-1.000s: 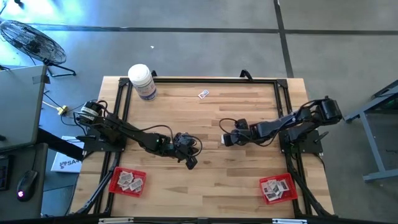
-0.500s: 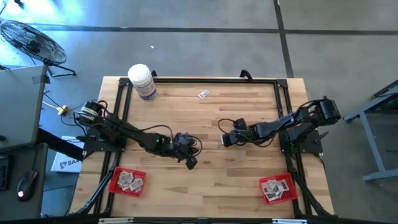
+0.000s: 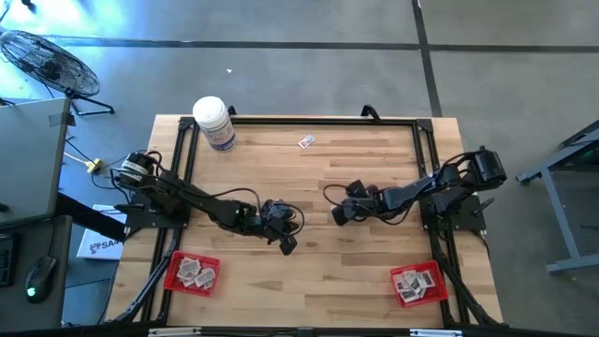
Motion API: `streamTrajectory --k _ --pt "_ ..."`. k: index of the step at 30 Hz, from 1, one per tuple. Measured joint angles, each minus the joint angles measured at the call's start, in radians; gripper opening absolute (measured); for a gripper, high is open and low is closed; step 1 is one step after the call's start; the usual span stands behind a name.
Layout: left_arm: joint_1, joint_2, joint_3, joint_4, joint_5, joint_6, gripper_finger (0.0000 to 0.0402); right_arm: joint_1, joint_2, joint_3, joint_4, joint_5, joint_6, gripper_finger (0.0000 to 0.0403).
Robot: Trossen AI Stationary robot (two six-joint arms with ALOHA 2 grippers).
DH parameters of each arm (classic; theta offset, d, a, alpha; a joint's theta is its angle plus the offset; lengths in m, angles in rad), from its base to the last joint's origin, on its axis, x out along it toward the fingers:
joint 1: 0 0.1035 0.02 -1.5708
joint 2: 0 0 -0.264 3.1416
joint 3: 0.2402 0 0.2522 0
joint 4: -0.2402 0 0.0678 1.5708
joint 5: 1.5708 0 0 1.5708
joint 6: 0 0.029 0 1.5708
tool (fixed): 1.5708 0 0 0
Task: Pick & Place First Aid Supplies
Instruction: Put the towelette pack into the right red bin
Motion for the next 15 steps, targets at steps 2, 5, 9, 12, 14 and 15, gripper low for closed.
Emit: streamTrajectory --k 2,5,9,12,14,15 --pt "0.000 0.000 0.000 0.000 0.000 0.000 0.0001 0.014 0.001 0.000 -0.006 0.013 -0.032 0.0045" --pt "0.000 0.000 0.000 -0.001 0.000 0.000 0.0001 0.029 0.002 -0.001 -0.010 0.028 -0.055 0.0022" --pt "0.000 0.000 0.000 0.000 0.000 0.000 0.0001 0.039 -0.005 -0.001 -0.012 0.033 -0.078 0.0004" --pt "0.000 0.000 0.000 0.000 0.000 0.000 0.0001 0.046 -0.034 -0.003 -0.022 0.013 -0.084 0.0003" --pt "0.000 0.000 0.000 0.000 0.000 0.000 0.0001 0.059 -0.070 -0.007 -0.044 -0.027 -0.082 0.0002" --pt "0.000 0.000 0.000 0.000 0.000 0.000 0.0001 0.066 -0.093 -0.008 -0.049 -0.037 -0.081 0.0002"
